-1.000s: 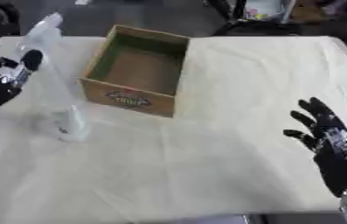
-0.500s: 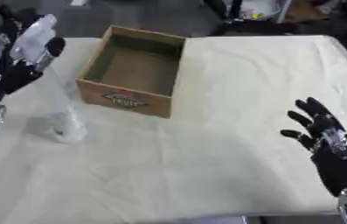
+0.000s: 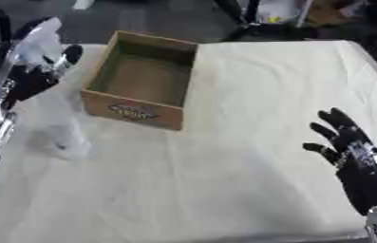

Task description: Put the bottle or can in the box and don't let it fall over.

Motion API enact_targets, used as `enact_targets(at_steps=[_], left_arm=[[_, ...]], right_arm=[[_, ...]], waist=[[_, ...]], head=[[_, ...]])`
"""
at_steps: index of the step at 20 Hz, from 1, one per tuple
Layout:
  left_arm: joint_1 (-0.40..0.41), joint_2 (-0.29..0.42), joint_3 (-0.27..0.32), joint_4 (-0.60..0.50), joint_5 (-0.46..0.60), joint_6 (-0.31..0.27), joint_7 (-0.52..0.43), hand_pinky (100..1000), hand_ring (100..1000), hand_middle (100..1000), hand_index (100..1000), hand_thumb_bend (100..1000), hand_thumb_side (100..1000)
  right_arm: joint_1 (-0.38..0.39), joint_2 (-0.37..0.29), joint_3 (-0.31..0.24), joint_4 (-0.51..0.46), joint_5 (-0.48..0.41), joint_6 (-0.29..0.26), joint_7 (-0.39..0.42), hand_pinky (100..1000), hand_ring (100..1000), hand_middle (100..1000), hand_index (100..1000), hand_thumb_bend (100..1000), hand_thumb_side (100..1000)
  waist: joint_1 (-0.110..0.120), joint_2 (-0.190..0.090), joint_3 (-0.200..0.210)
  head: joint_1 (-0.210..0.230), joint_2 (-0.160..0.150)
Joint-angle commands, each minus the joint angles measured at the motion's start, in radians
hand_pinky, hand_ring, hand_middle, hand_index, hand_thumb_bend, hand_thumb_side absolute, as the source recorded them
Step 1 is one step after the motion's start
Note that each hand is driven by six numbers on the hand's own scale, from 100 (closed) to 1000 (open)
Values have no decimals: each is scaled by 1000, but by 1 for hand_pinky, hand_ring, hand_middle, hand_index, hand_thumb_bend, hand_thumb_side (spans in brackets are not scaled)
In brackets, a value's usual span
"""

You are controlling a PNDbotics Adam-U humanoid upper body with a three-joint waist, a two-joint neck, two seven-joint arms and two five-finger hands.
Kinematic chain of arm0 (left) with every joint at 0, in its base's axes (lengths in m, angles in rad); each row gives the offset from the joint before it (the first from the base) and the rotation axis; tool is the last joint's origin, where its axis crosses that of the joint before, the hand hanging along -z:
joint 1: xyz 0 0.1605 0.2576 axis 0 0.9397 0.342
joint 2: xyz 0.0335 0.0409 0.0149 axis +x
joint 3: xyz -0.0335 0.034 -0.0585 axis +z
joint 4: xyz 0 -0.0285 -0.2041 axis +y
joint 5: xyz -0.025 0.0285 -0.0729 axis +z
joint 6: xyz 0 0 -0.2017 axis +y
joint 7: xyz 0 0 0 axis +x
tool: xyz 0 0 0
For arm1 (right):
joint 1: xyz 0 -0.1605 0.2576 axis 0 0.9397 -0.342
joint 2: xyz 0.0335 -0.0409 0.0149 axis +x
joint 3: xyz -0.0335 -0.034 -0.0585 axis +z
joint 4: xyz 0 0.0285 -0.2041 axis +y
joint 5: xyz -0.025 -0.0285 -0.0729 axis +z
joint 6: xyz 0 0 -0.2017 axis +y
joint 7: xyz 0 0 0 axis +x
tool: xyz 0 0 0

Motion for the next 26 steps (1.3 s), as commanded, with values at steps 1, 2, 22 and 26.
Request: enact_targets(at_steps=[1, 2, 22, 26], left_arm=[[-32, 8, -4, 5, 12, -21, -5, 499, 1000, 899, 842, 498, 604], [-36, 8, -6, 7, 16, -26, -8, 496, 1000, 892, 837, 464, 586], [-61, -2, -8, -29, 152, -53, 28, 121, 795, 454, 471, 100, 296], [-81, 46, 16, -83, 190, -47, 44, 123, 768, 445, 469, 100, 302]], right_arm=[[-5, -14, 1, -12, -4, -2, 6, 755, 954, 968, 1000, 100, 671], [-5, -14, 1, -12, -4, -2, 6, 755, 954, 968, 1000, 100, 672], [-4, -12, 3, -8, -6, 3, 9, 756, 954, 969, 1000, 100, 686], [-3, -13, 2, -7, -4, 3, 8, 756, 954, 969, 1000, 100, 686]], waist=[[2, -15, -3], [2, -16, -4], [-1, -24, -14], [1, -26, -14]], head=[[-4, -15], [-5, -16], [-7, -21], [-7, -21]])
